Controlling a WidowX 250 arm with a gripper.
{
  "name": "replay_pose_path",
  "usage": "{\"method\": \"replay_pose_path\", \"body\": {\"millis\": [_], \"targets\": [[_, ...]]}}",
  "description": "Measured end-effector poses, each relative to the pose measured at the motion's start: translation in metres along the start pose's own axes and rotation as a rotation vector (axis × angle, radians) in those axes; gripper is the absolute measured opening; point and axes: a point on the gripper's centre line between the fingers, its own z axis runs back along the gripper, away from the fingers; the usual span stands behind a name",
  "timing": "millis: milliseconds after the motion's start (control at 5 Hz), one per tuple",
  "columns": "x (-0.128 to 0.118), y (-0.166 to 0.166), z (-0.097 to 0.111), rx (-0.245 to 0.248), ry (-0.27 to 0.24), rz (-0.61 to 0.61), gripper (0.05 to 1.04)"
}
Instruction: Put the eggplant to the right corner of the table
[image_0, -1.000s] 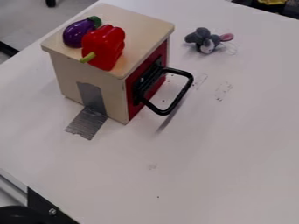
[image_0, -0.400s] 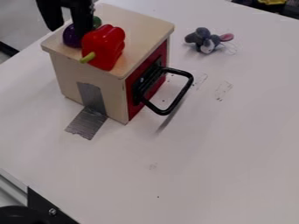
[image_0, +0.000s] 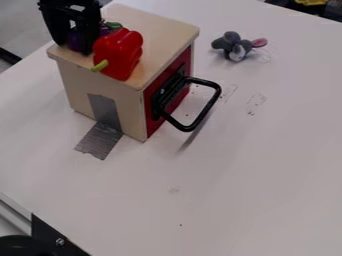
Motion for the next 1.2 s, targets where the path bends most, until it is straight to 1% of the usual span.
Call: {"method": "replay_pose_path", "body": {"millis": [200,400,600,800,1000,1200], "targets": [[-0.002,-0.001,0.0,-0.001,-0.021,0.008,0.701],[-0.003,-0.006,0.003,-0.037,-0.024,0.02,0.701],[0.004,-0.018,0.02,-0.094,-0.046,0.05,0.701],[0.032,-0.049,0.06,-0.099,-0.115,0.074,0.701],[0.065,-0.095,0.085,-0.106,-0.166,0.017,0.701],[0.093,-0.152,0.07,-0.104,-0.131,-0.063,0.701]]}}
